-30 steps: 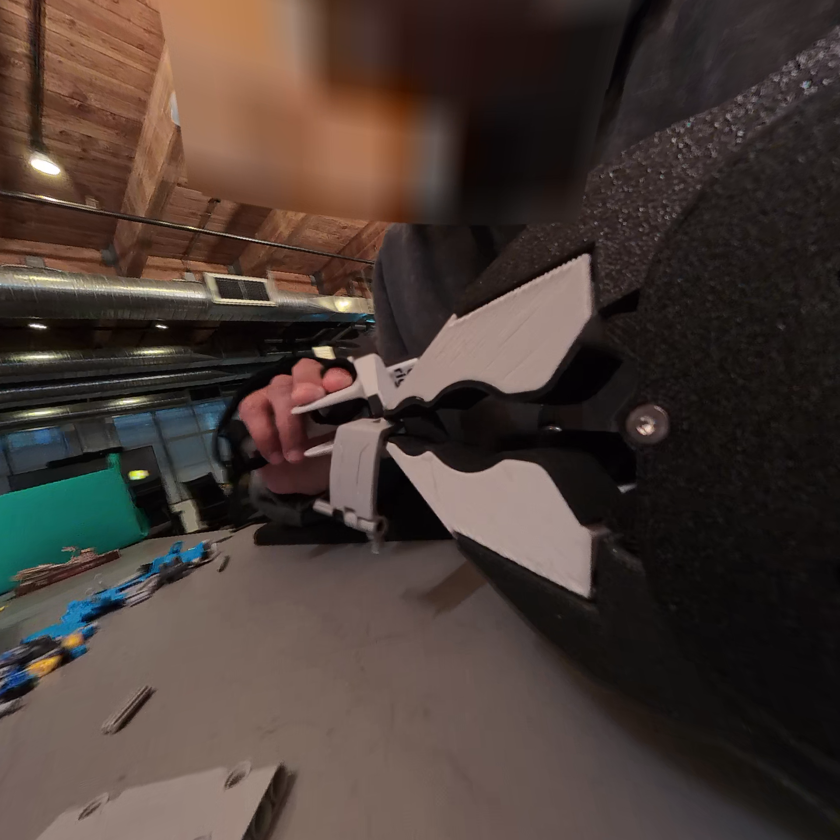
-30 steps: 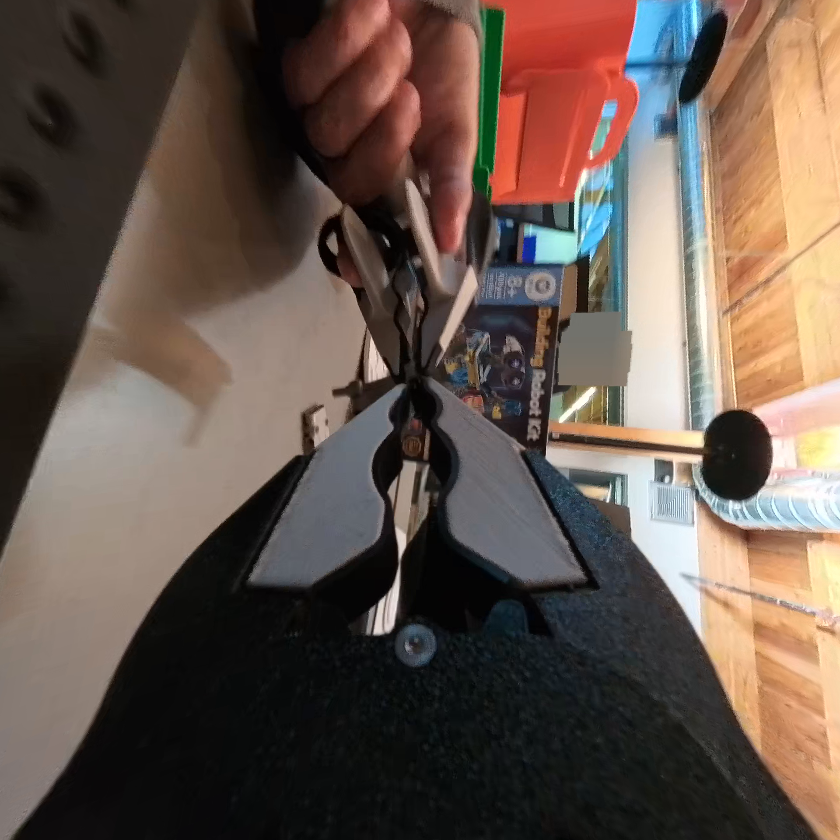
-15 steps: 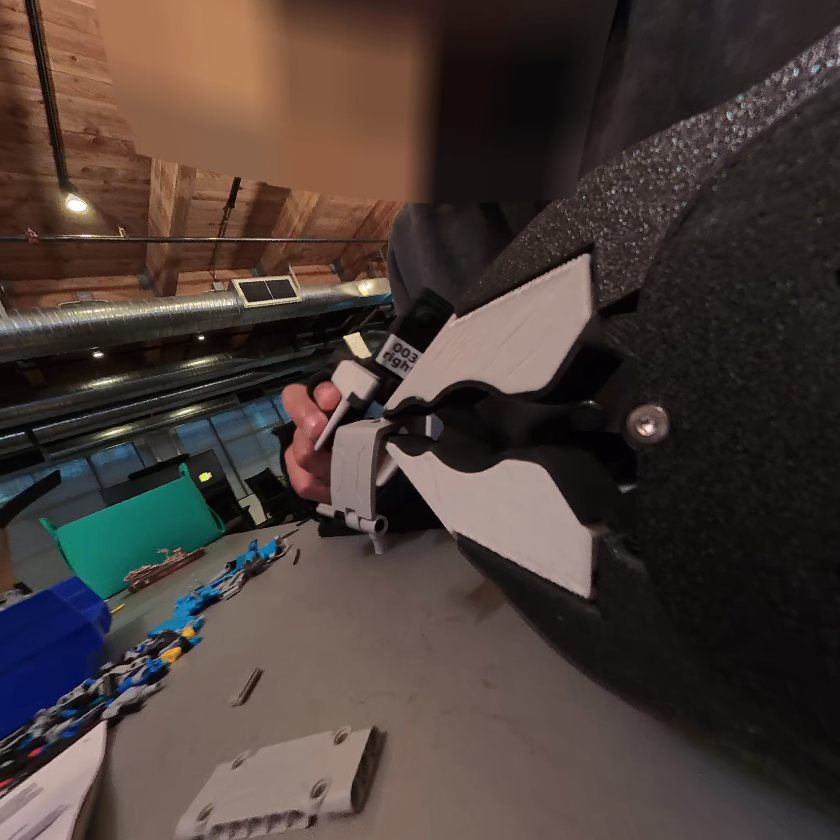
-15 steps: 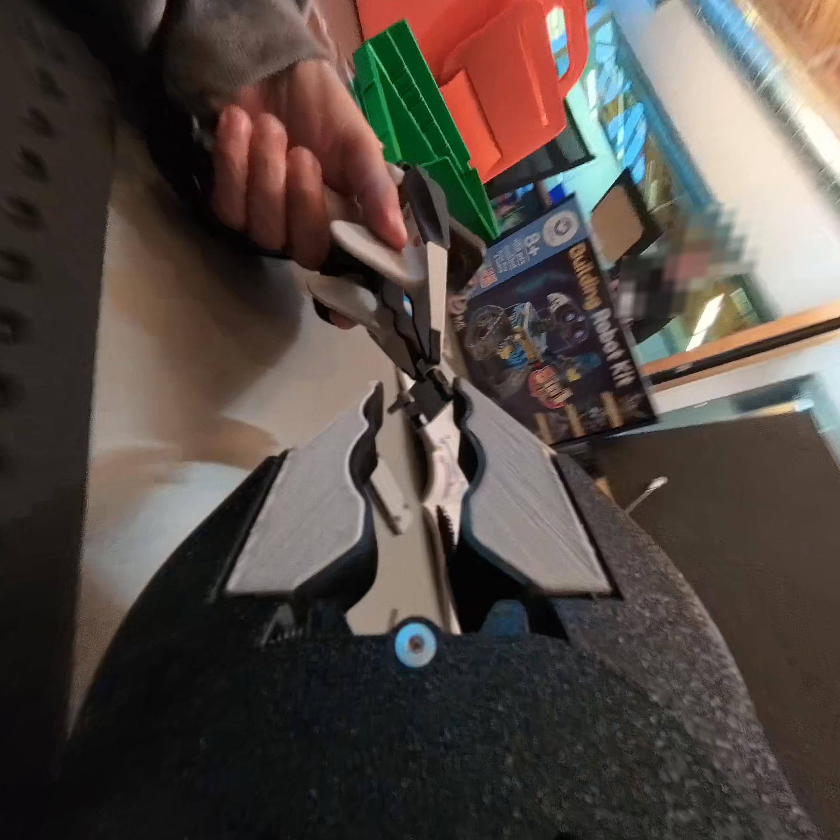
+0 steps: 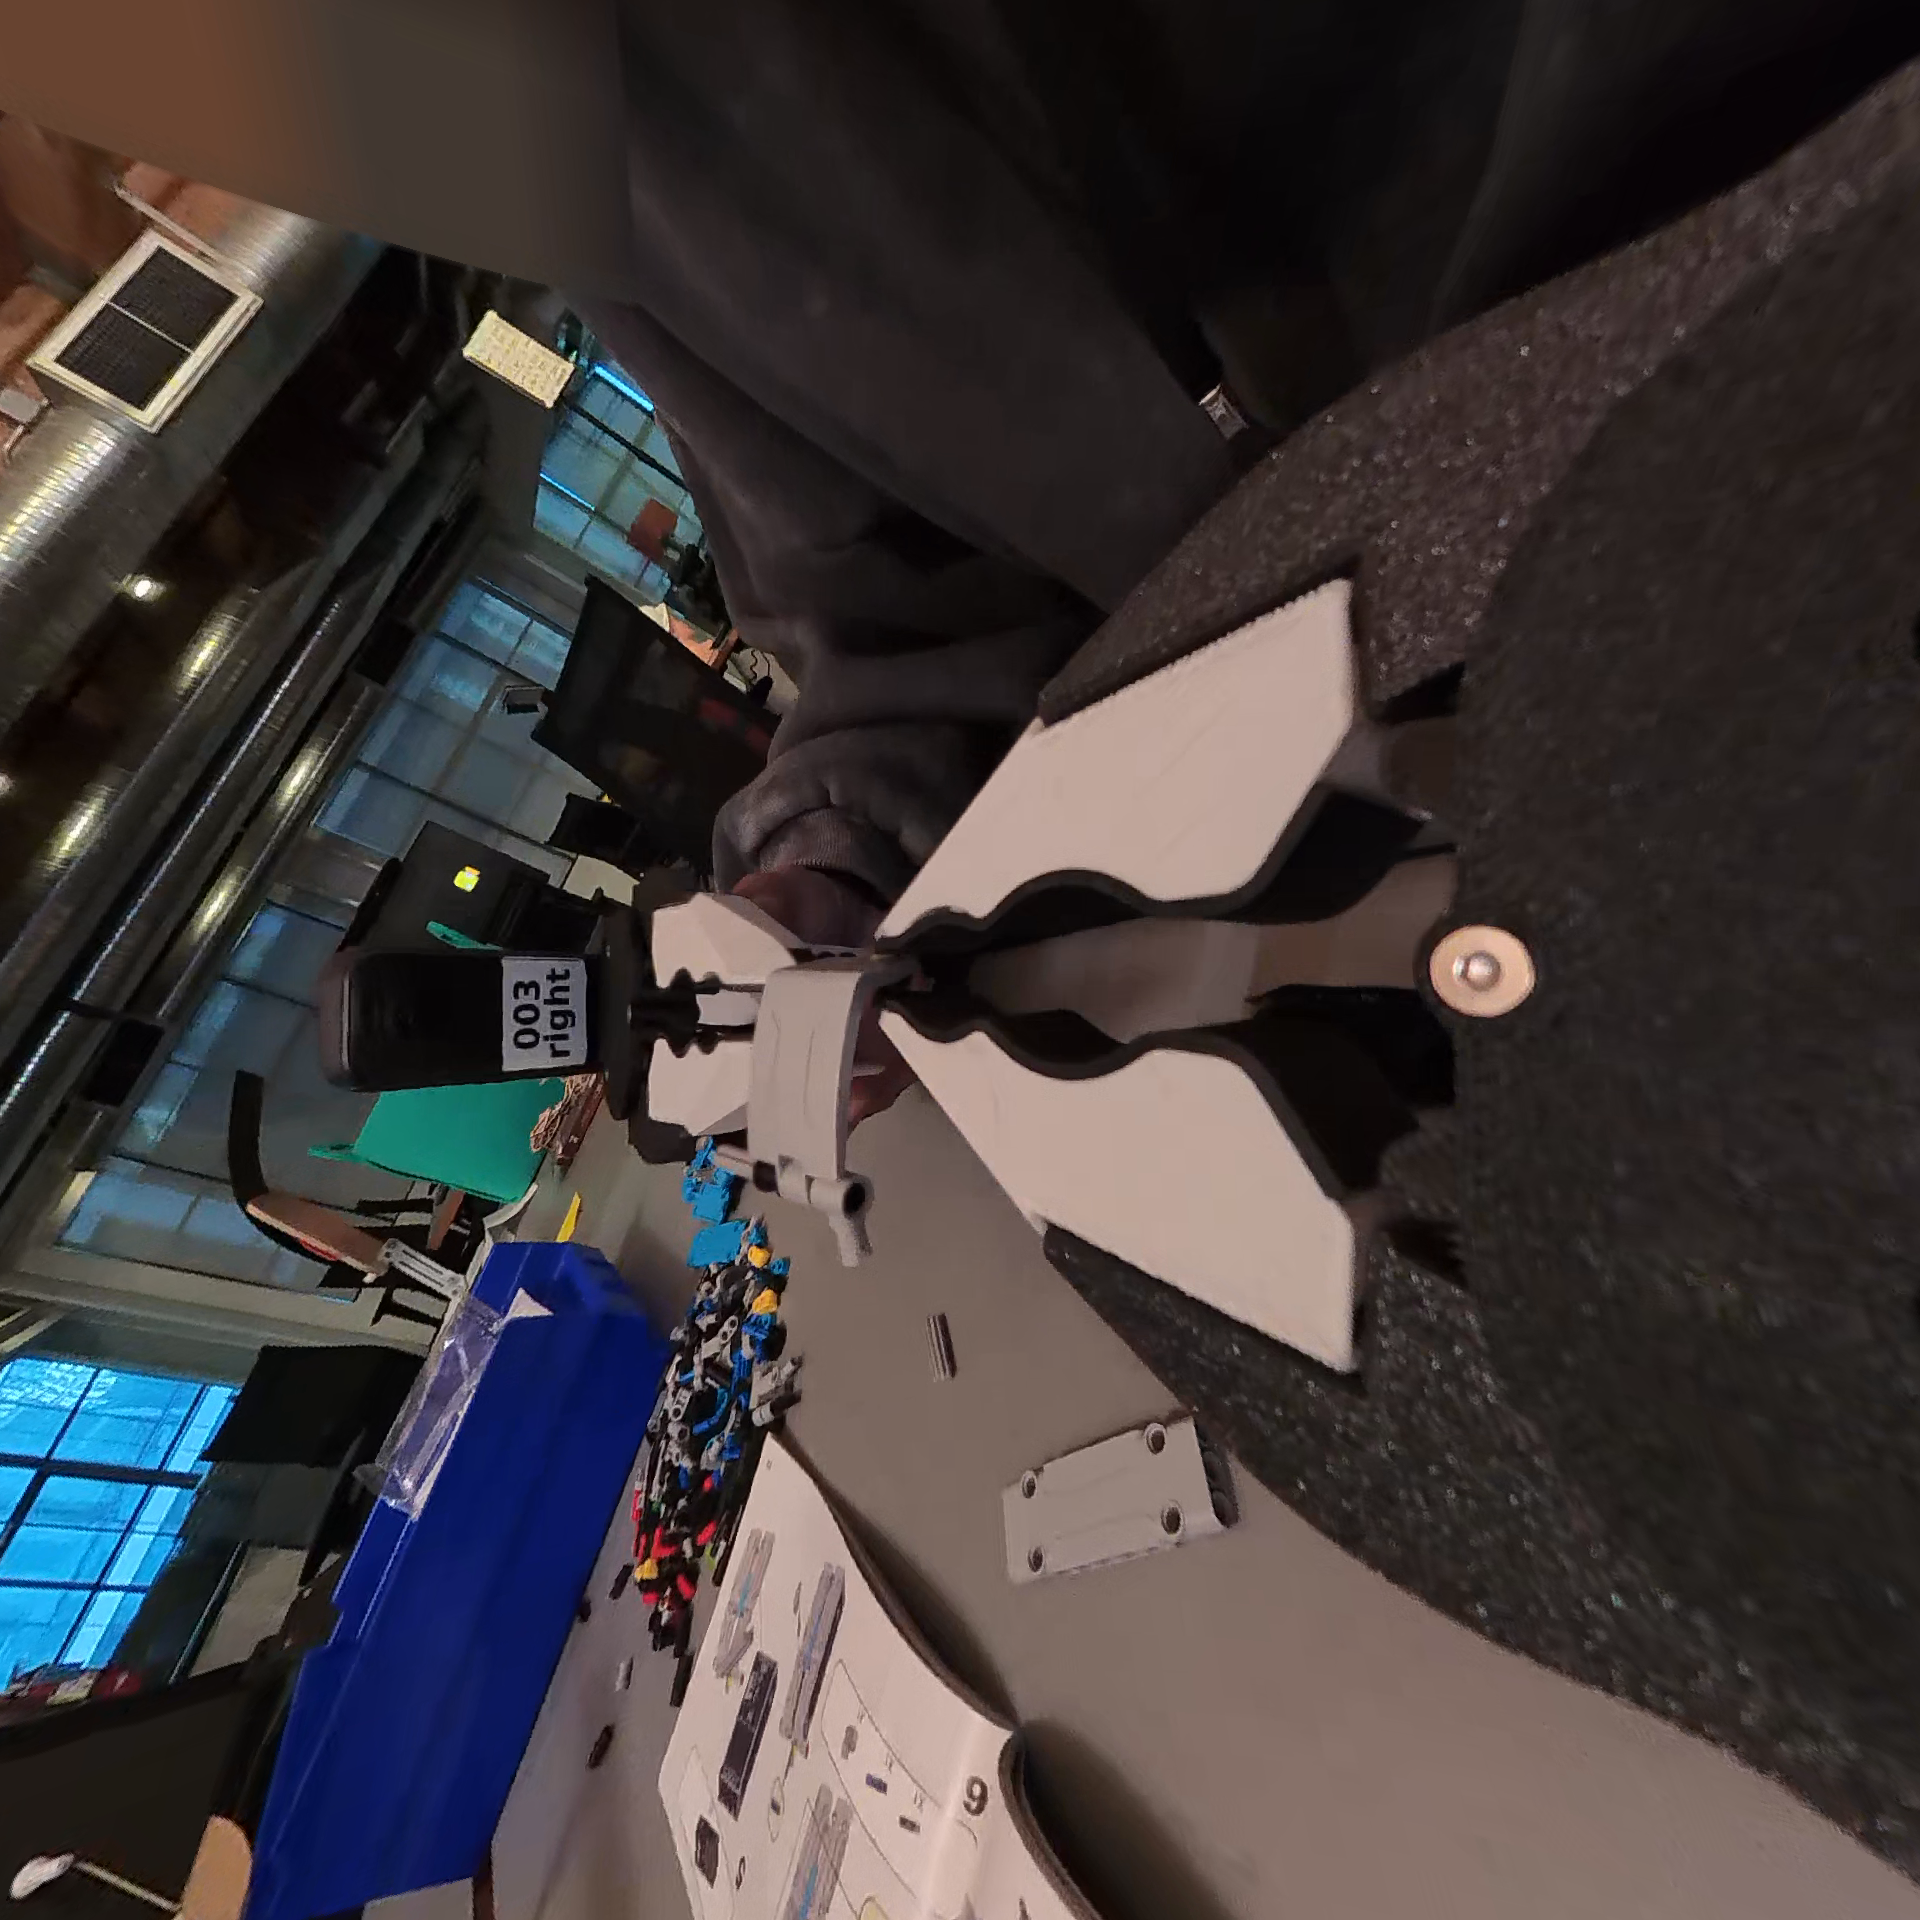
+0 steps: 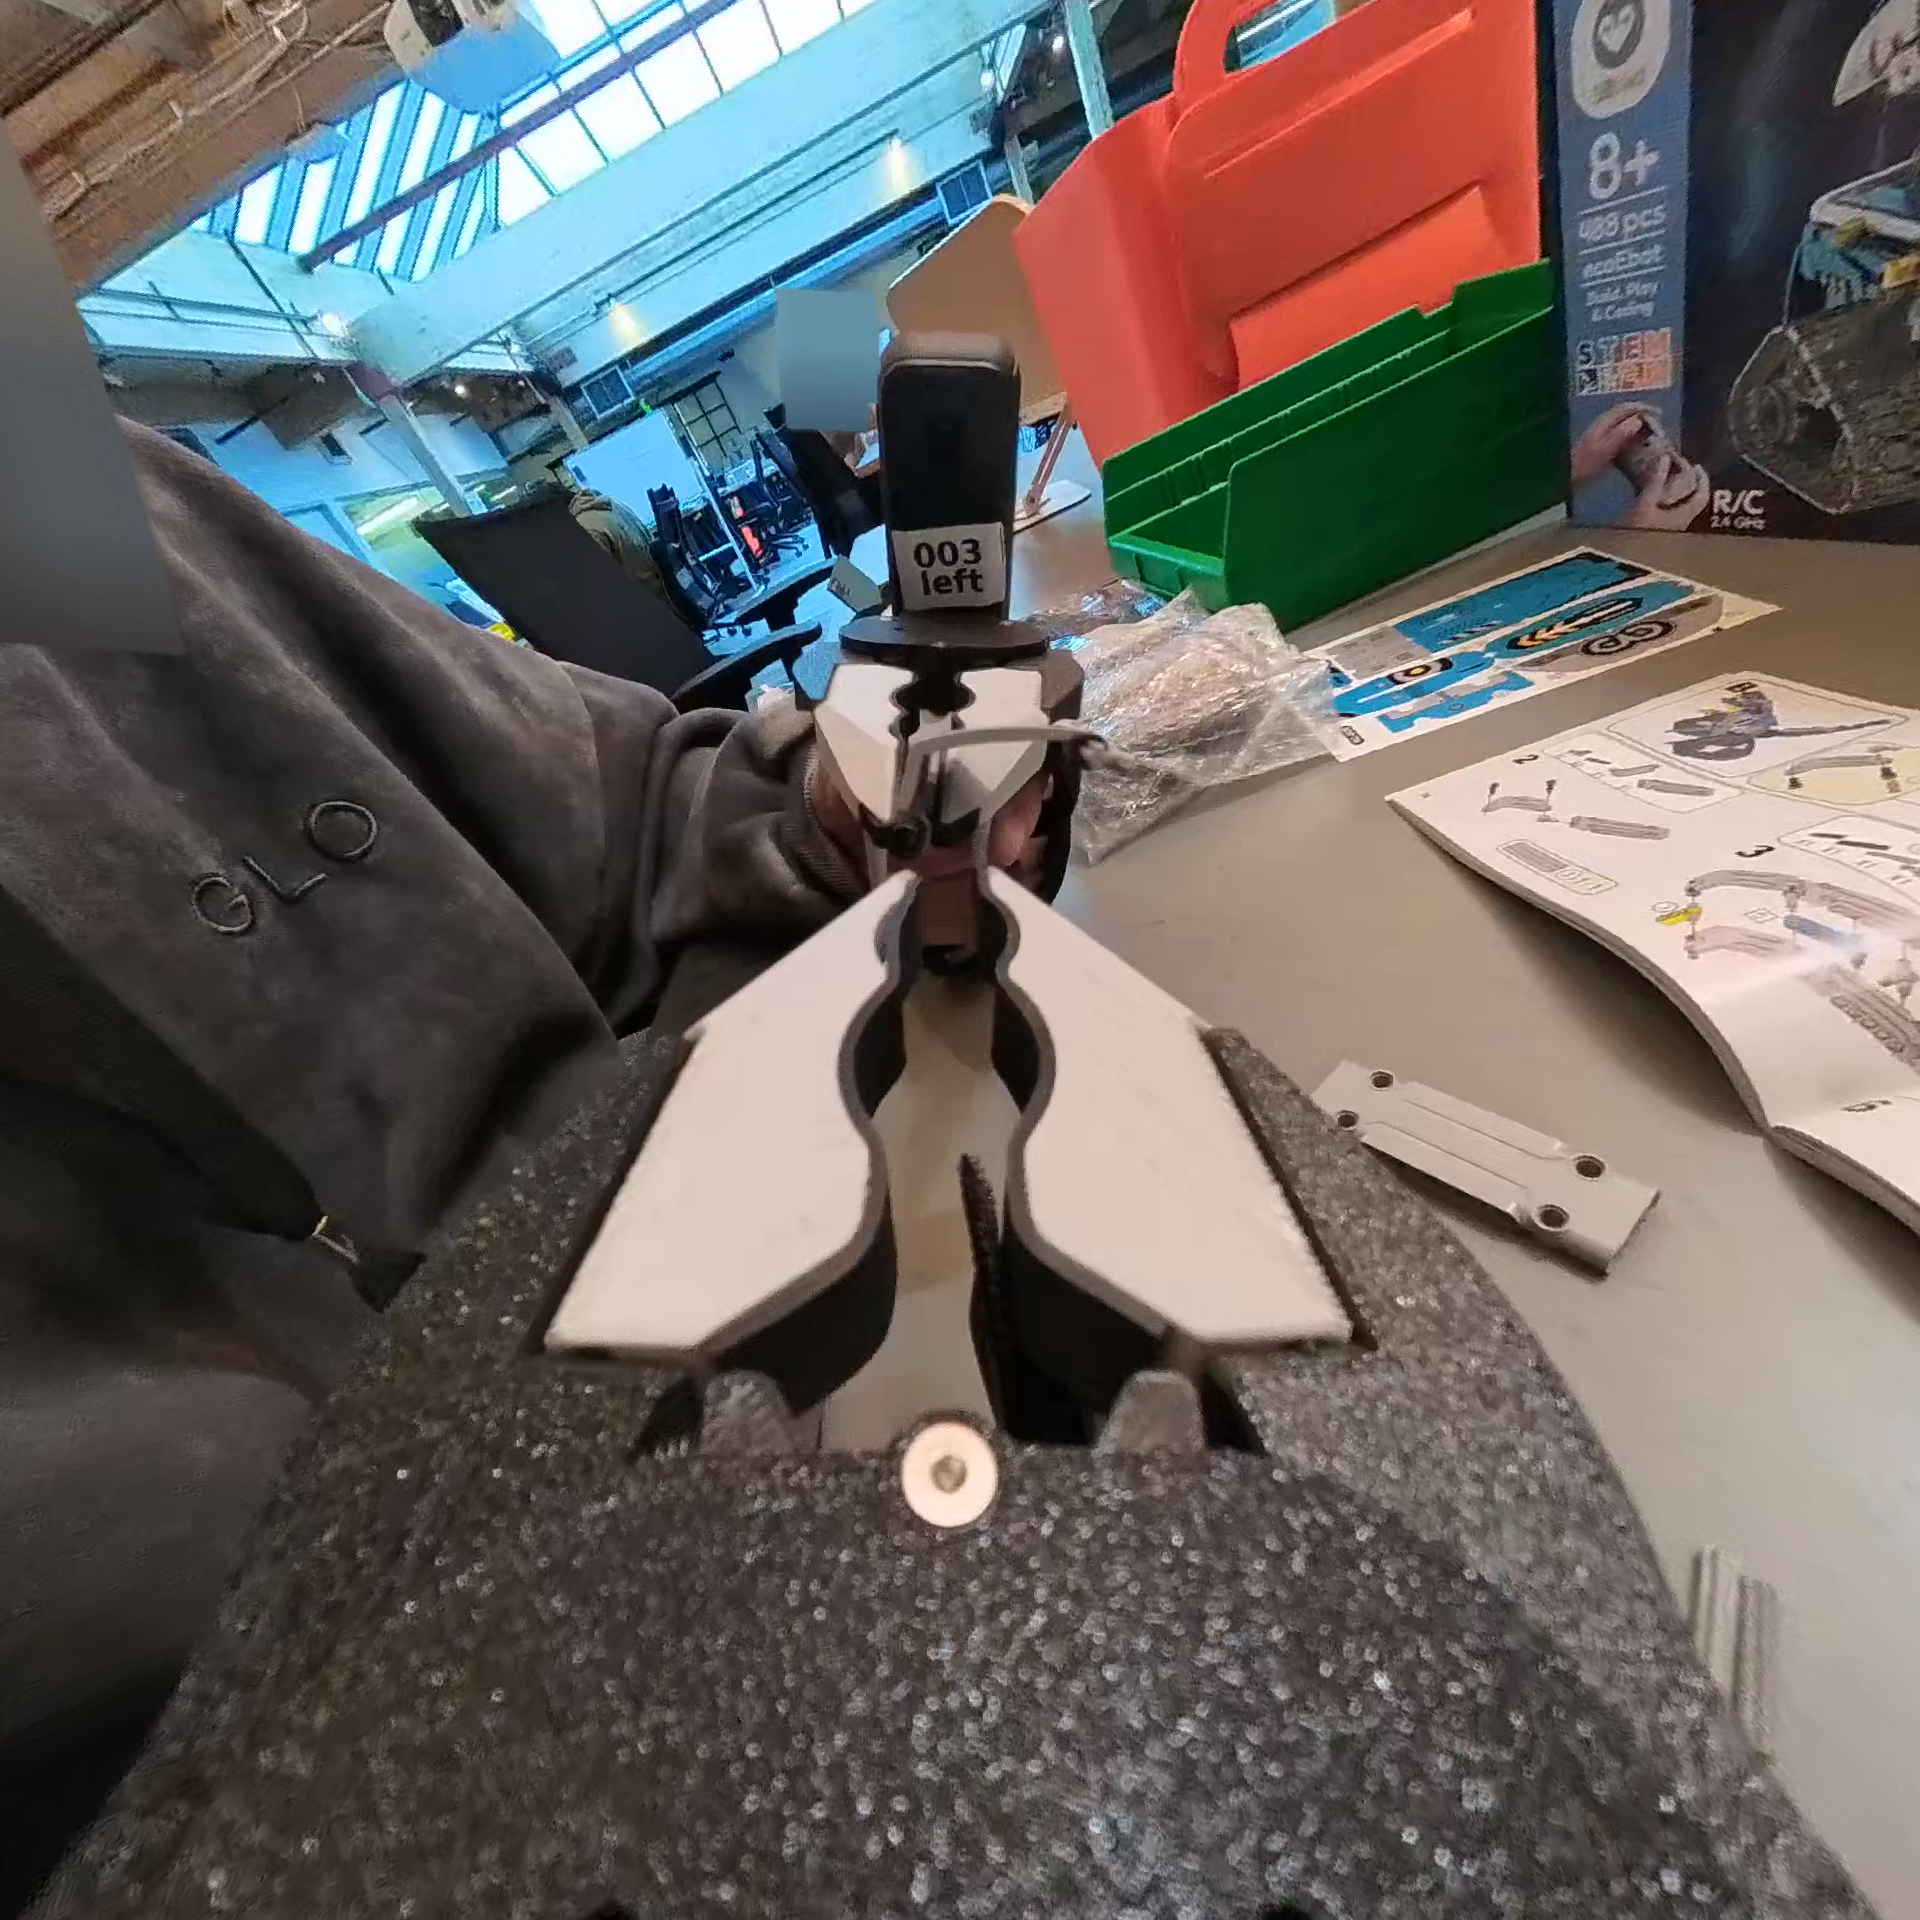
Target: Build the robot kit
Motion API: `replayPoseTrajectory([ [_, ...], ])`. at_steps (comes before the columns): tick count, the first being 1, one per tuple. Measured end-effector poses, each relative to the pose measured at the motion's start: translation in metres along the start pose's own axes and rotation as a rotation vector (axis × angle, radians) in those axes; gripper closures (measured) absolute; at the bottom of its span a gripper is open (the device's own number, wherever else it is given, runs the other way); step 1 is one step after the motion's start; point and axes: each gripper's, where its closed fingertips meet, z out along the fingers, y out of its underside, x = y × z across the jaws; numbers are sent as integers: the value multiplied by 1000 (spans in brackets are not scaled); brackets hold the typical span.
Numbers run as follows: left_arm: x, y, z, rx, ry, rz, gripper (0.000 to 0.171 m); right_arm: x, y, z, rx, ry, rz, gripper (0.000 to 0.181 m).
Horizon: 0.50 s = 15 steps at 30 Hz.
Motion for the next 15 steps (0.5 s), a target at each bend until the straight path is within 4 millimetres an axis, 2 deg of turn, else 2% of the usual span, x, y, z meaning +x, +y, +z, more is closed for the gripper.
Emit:
replayPoseTrajectory([
  [3,0,4,2,-19,-5,5,166,-6,4,5,-20,-27,-6,169],
  [5,0,6,4,-32,-6,9,166,-9,5,7,-22,-28,-28,173],
  [15,-2,14,5,-76,-25,12,166,-7,12,7,-64,-22,-41,176],
])
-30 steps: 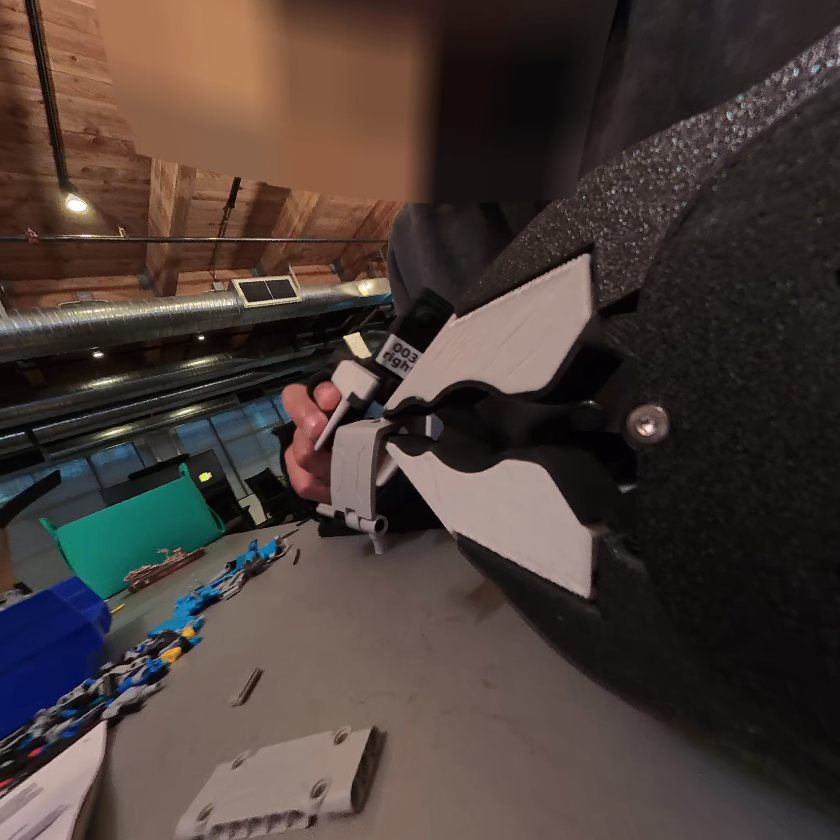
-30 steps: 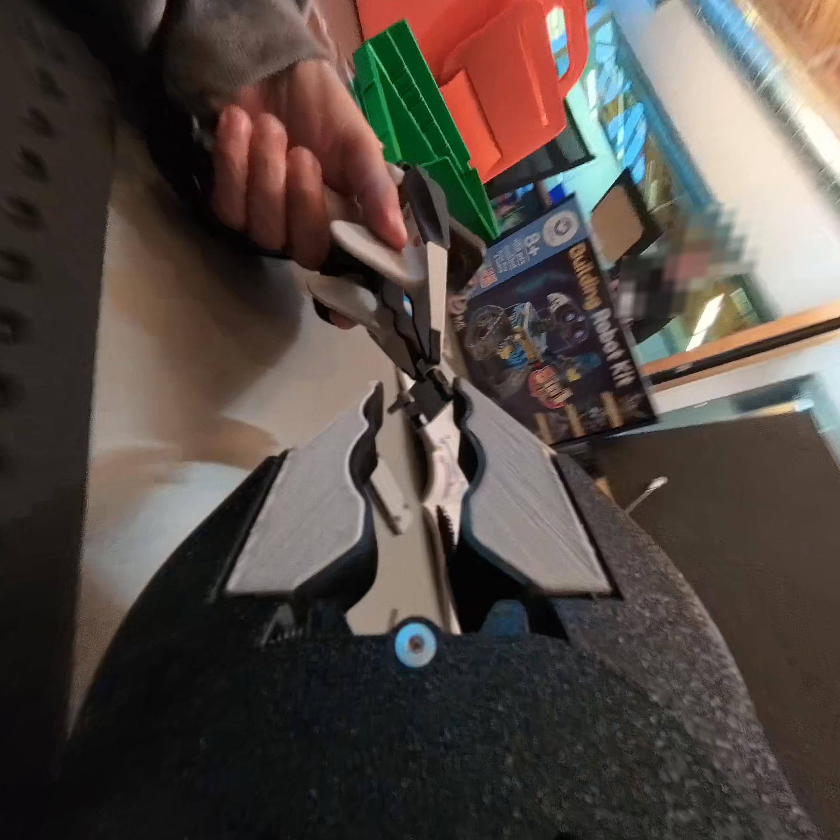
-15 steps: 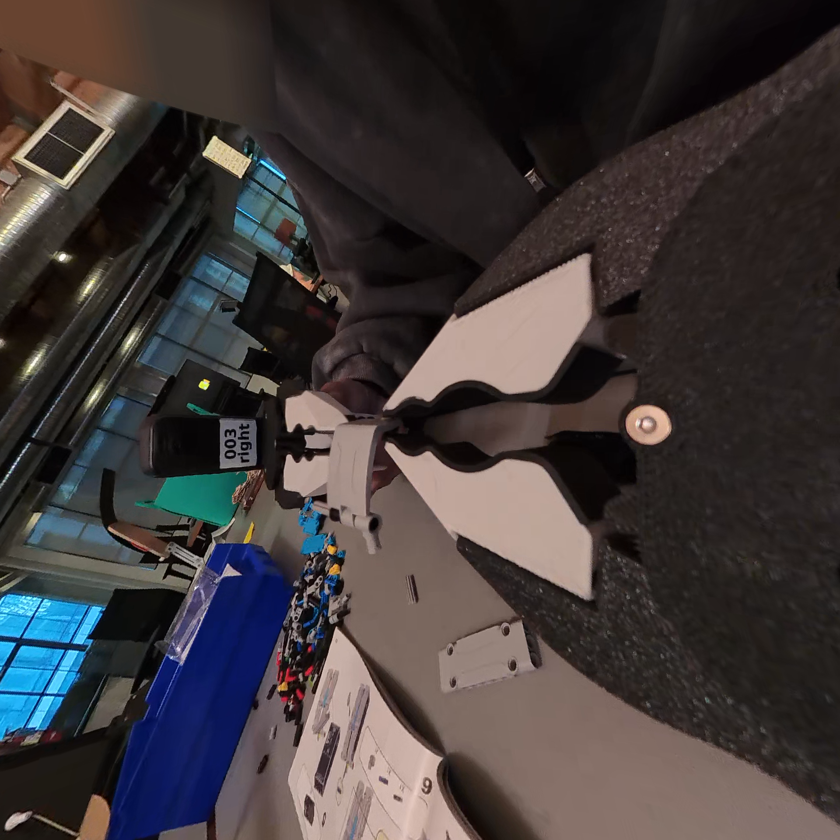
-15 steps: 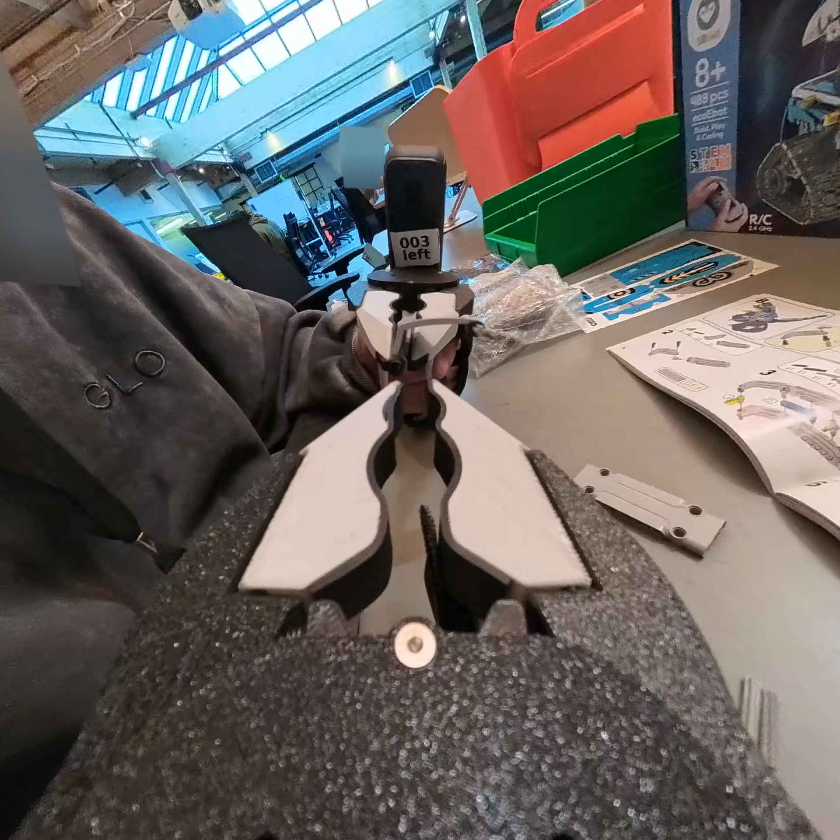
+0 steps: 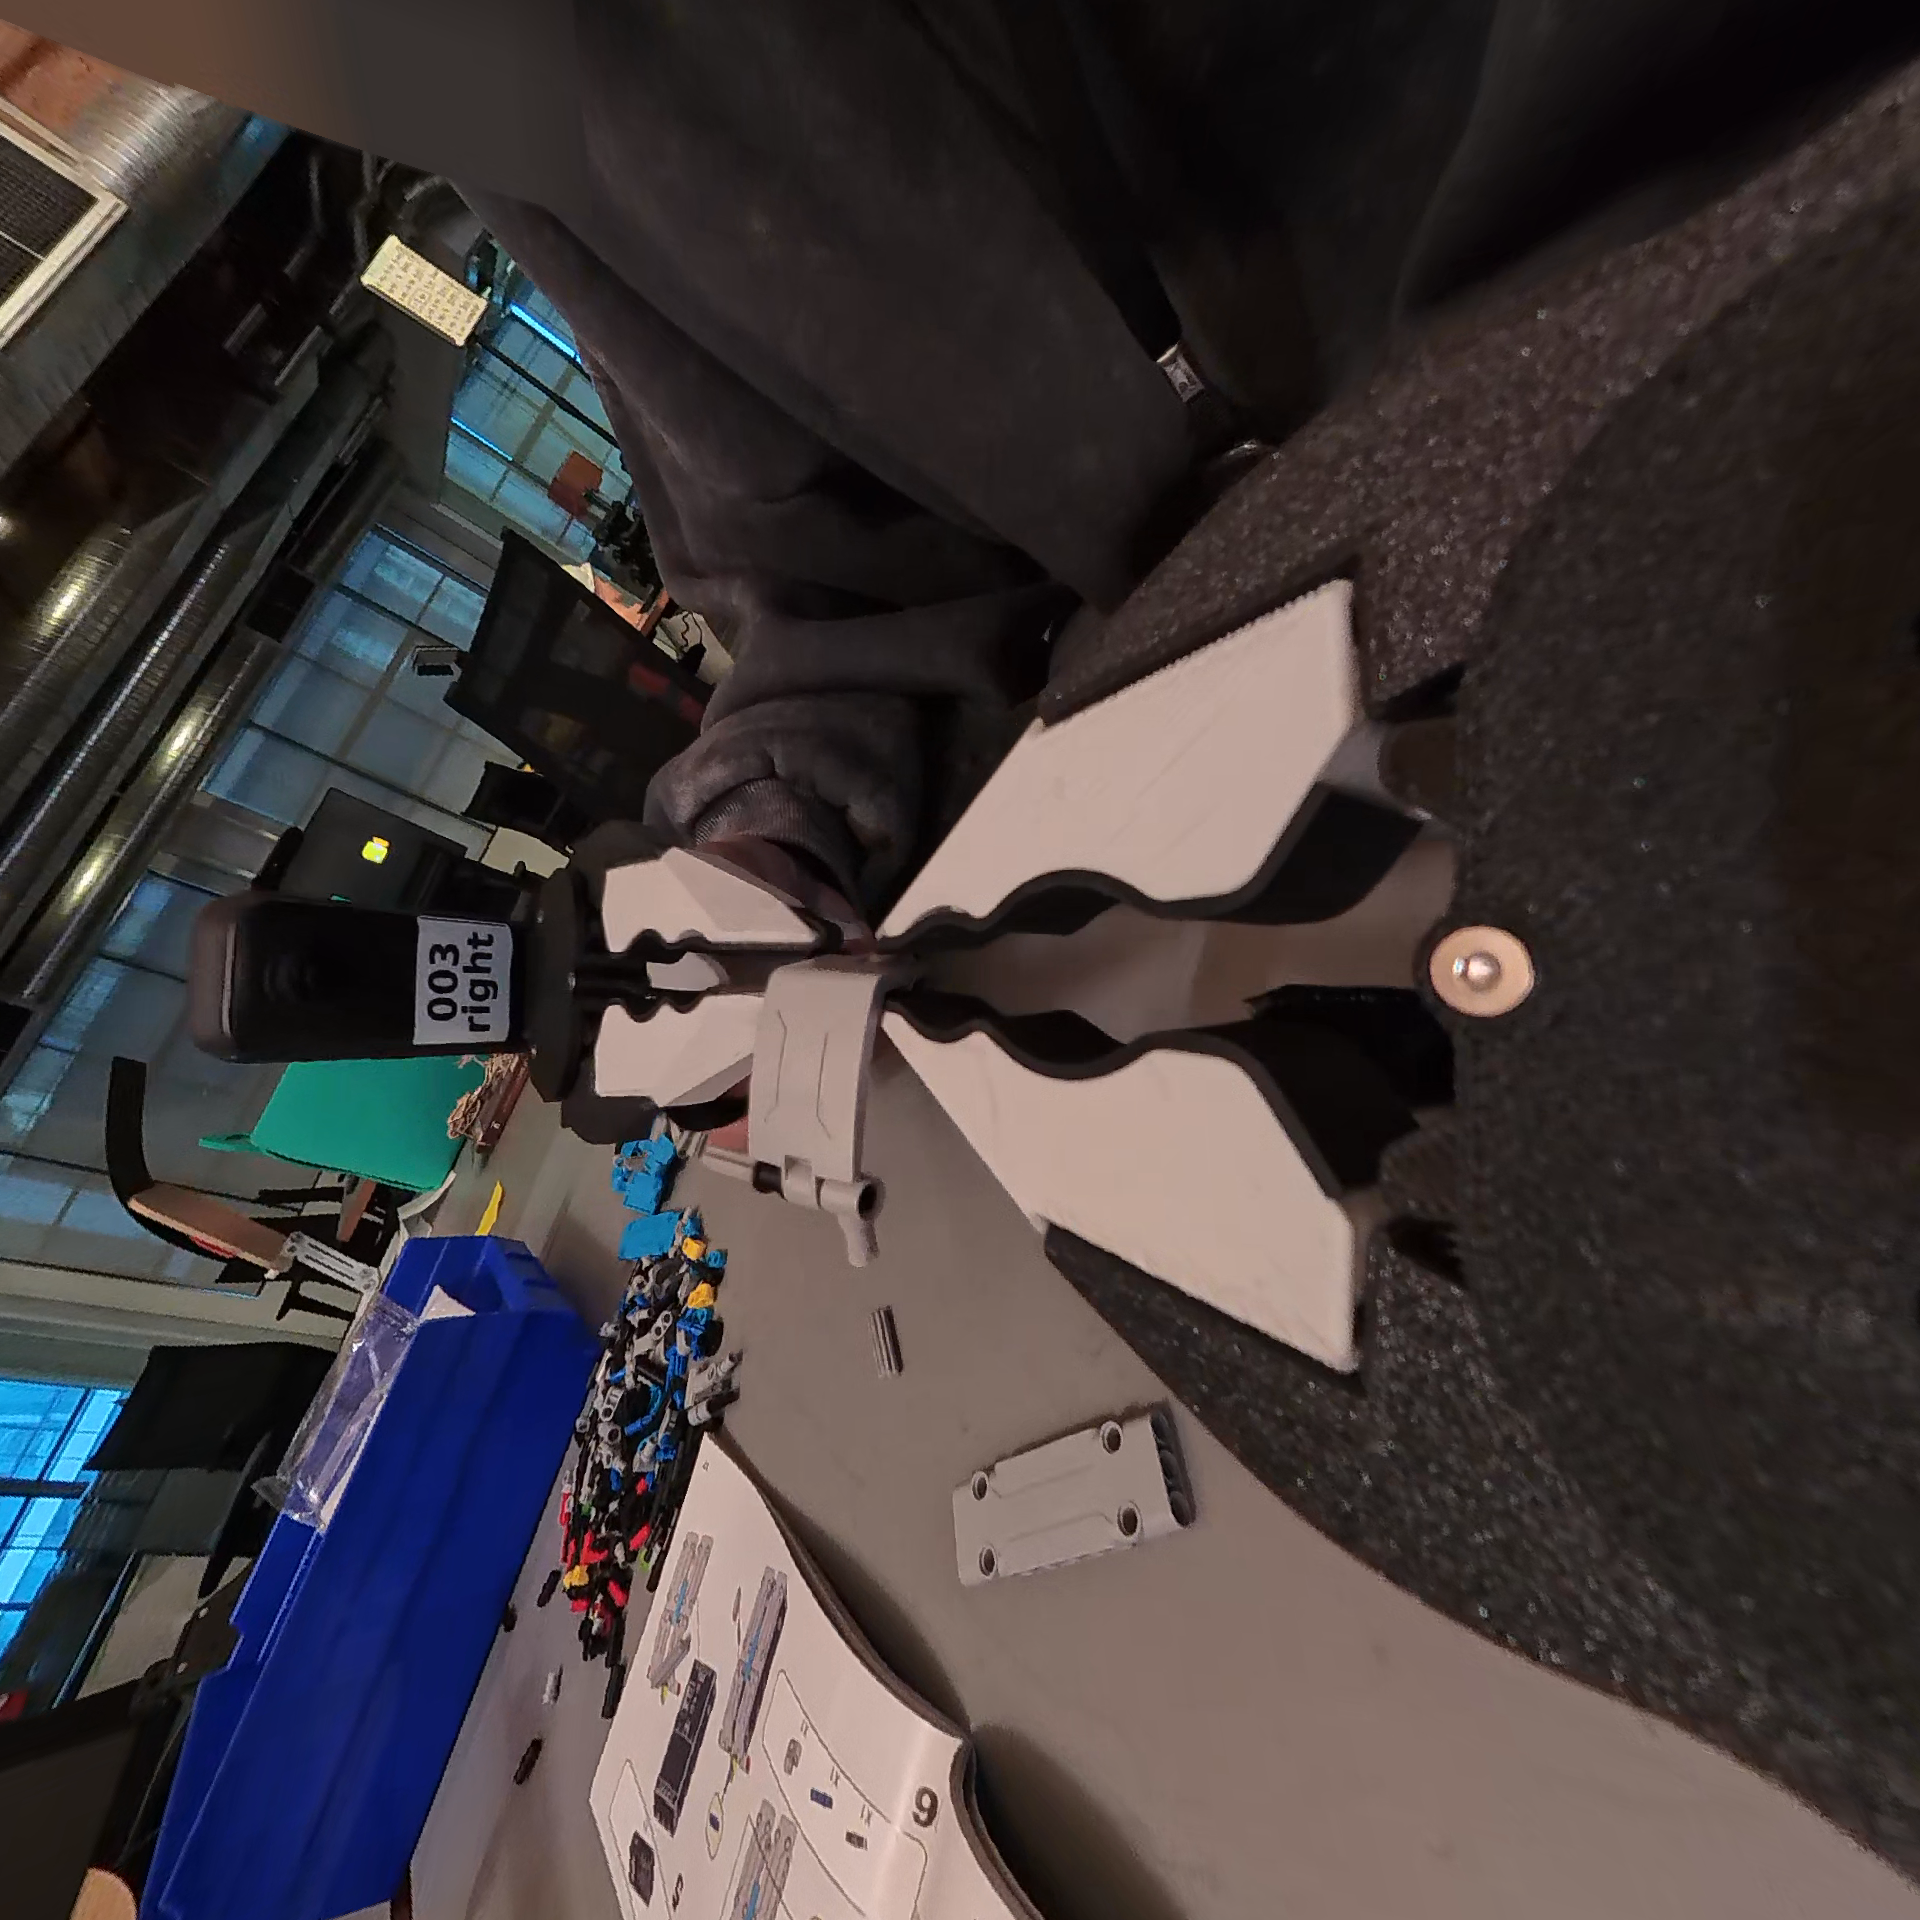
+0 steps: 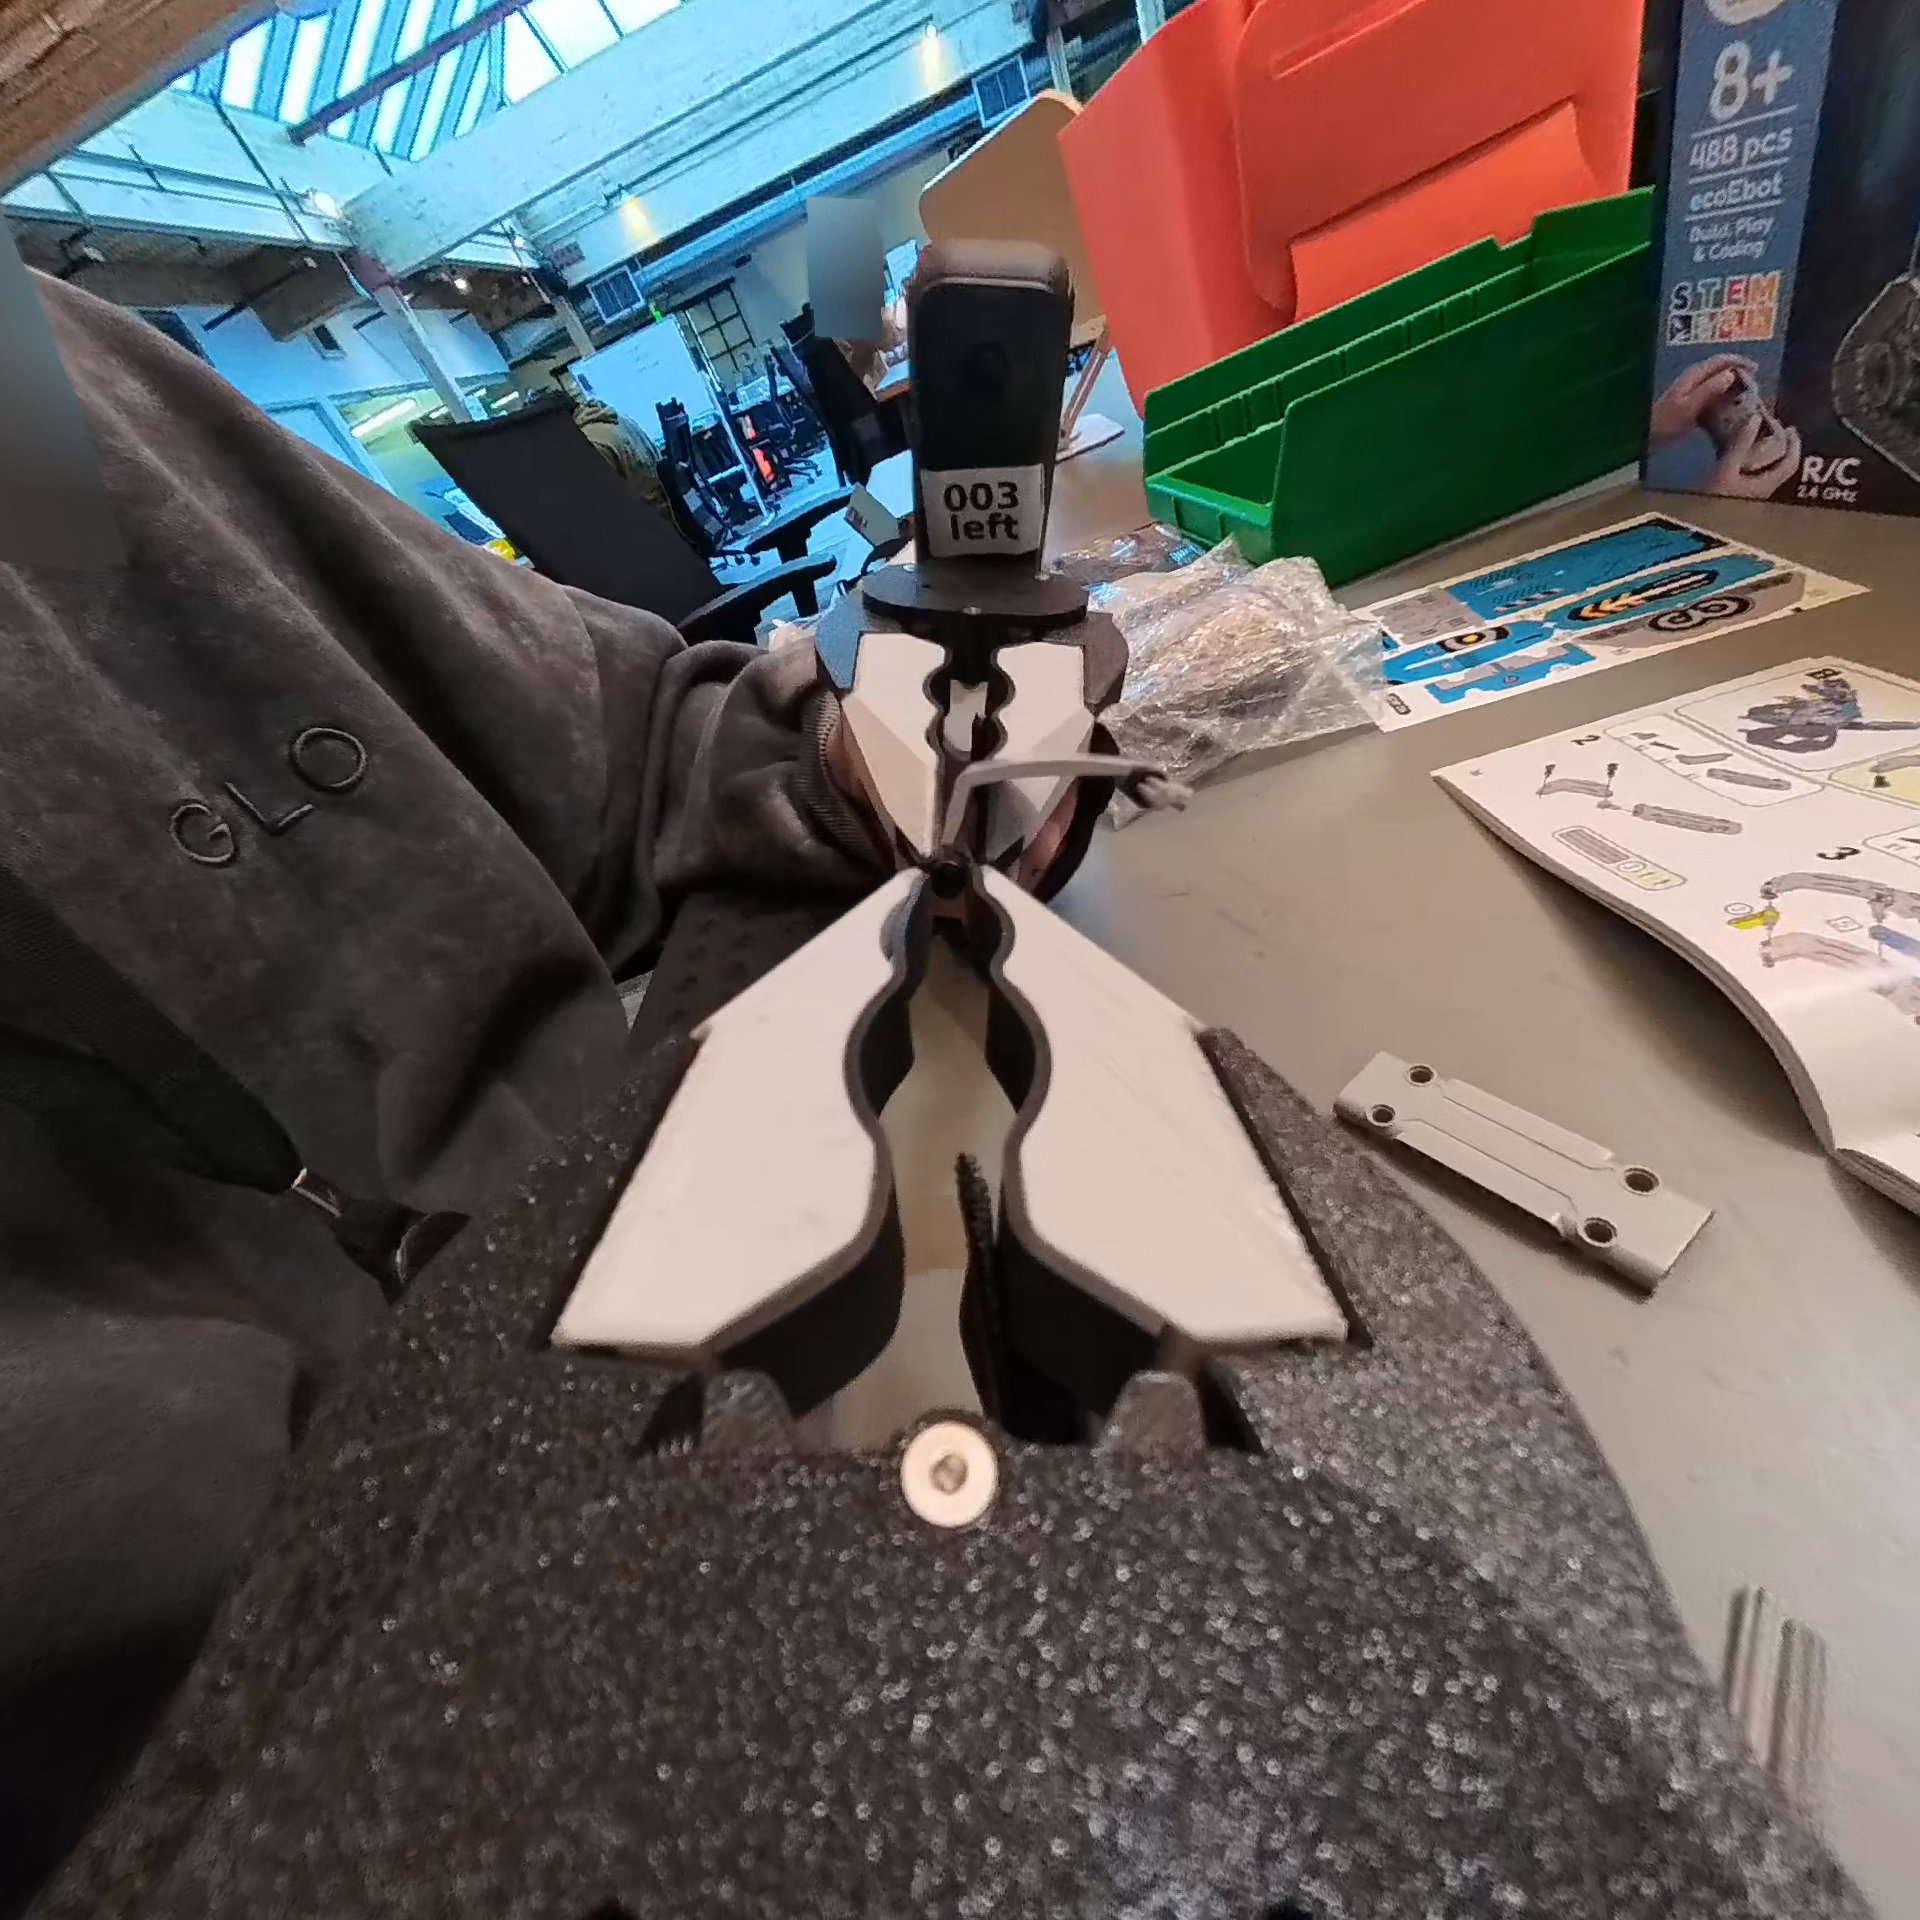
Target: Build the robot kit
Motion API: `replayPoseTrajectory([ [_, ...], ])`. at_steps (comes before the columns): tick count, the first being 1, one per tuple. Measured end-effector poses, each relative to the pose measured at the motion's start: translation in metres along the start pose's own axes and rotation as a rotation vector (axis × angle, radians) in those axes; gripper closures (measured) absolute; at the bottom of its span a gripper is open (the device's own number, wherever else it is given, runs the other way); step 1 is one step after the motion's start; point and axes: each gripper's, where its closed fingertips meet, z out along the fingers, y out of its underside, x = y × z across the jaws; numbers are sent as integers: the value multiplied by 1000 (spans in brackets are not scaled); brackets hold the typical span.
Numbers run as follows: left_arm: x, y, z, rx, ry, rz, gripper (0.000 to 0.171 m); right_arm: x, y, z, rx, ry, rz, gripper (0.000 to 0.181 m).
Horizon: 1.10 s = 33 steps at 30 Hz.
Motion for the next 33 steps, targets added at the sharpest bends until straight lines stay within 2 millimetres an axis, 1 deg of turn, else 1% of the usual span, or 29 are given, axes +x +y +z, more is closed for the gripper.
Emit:
replayPoseTrajectory([
  [12,-3,6,2,-21,-12,-12,166,2,8,2,-34,-10,41,176],
  [13,-2,9,4,-39,-7,-8,166,0,17,7,-86,-19,38,176],
  [14,-2,6,4,-23,-8,-9,166,1,23,10,-111,-5,21,176],
  [16,2,-6,2,43,19,-23,167,-2,12,11,-62,10,-11,177],
  [17,3,-9,1,54,21,-21,167,-3,8,11,-49,13,-26,177],
  [20,-3,-3,1,16,-16,7,166,3,13,11,-75,31,-23,177],
  [22,-2,-5,1,21,-7,9,166,2,10,10,-62,35,-46,176],
  [25,-2,-3,1,4,-14,22,166,2,8,8,-44,14,-1,176],
  [27,-2,-2,1,-1,-3,8,166,1,9,8,-42,14,-1,176],
  [33,1,2,2,-25,-11,61,165,-2,5,6,-12,-9,25,176],
])
